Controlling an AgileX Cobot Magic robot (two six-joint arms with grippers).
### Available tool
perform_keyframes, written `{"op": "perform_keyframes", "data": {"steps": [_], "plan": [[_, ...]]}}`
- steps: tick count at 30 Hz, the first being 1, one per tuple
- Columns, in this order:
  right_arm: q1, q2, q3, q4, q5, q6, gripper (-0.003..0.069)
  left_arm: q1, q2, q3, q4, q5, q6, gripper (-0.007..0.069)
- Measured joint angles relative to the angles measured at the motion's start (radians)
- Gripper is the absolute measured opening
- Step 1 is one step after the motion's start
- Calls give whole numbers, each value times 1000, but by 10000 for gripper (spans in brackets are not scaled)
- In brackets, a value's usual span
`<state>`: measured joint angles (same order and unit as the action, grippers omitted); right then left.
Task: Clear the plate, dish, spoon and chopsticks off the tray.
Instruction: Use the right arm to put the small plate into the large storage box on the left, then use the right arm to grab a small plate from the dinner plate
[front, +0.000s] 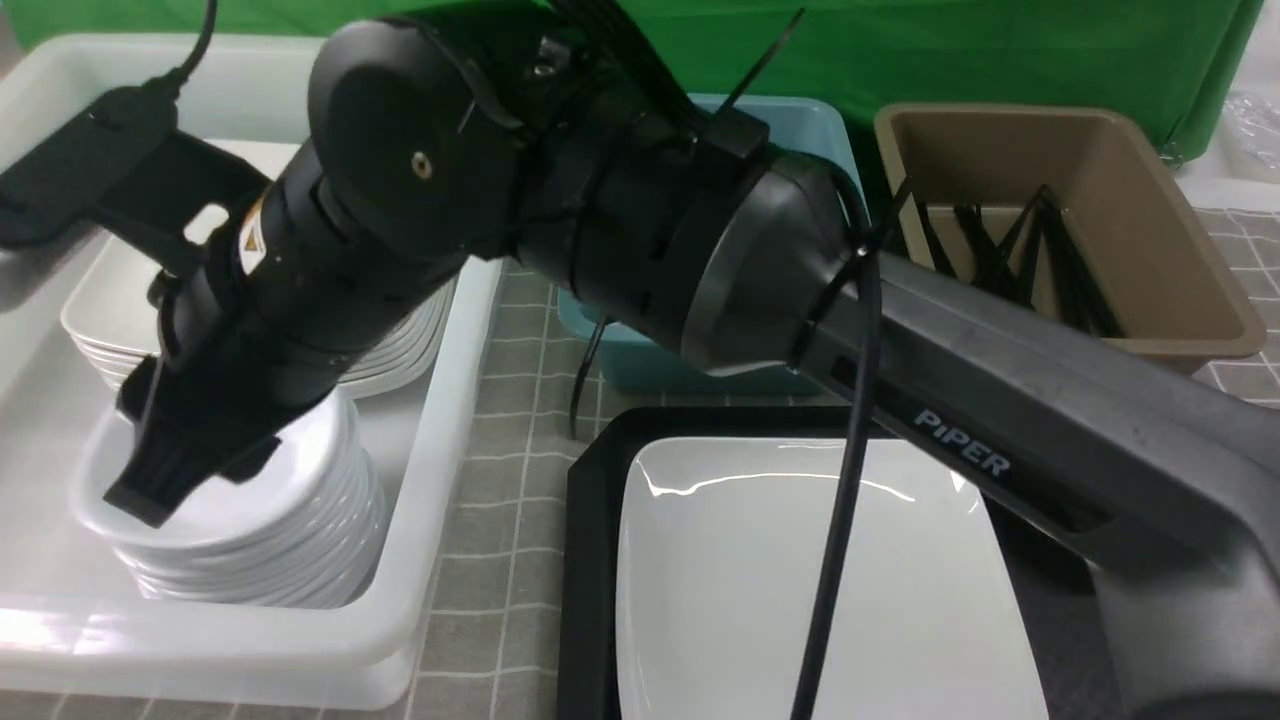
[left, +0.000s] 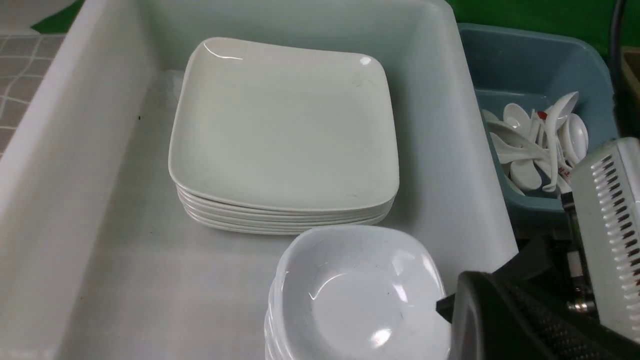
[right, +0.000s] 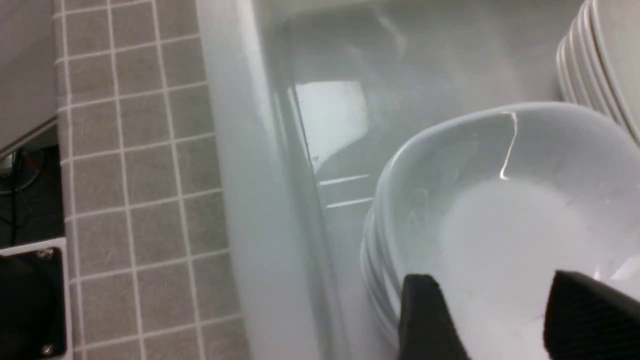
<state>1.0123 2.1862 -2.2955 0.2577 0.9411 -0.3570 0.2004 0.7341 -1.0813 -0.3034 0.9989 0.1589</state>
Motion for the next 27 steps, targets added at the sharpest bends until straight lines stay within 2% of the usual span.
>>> {"op": "perform_keyframes", "data": {"steps": [3,5,6,7,8,9,11,12,14,17,20,22,23,24,25,27], "plan": [[-1,-26,-41,-70,125,6,389,1,0,0,-9,-3,24,4],[-4,-55,-59,-175,208,29,335,1,7,0,-47,-9,51,4],[-16,-90,-62,-258,226,57,265,1,16,0,-103,-16,81,4],[-18,-95,-62,-281,226,64,237,1,21,0,-127,-16,85,4],[-40,-130,-59,-352,226,87,148,1,40,0,-211,-16,119,4],[-77,-158,-50,-404,226,114,89,1,70,0,-325,-10,172,4],[-120,-186,-32,-434,226,138,59,1,94,0,-401,8,222,4],[-177,-217,5,-447,226,165,42,1,128,0,-485,43,272,4],[-272,-269,107,-427,226,165,34,-11,176,0,-535,110,327,2],[-370,-320,248,-391,225,157,36,-48,202,0,-502,101,335,1],[-520,-382,505,-368,223,160,75,-187,225,0,-409,26,306,1],[-566,-391,585,-368,220,168,103,-247,236,0,-387,-8,286,1],[-623,-396,686,-368,209,185,163,-331,257,0,-353,-55,257,1],[-635,-397,710,-368,206,185,171,-352,263,0,-345,-65,242,1],[-682,-397,813,-370,159,196,256,-443,300,0,-296,-107,184,1],[-714,-397,926,-370,70,206,367,-541,357,0,-241,-136,125,1]]}}
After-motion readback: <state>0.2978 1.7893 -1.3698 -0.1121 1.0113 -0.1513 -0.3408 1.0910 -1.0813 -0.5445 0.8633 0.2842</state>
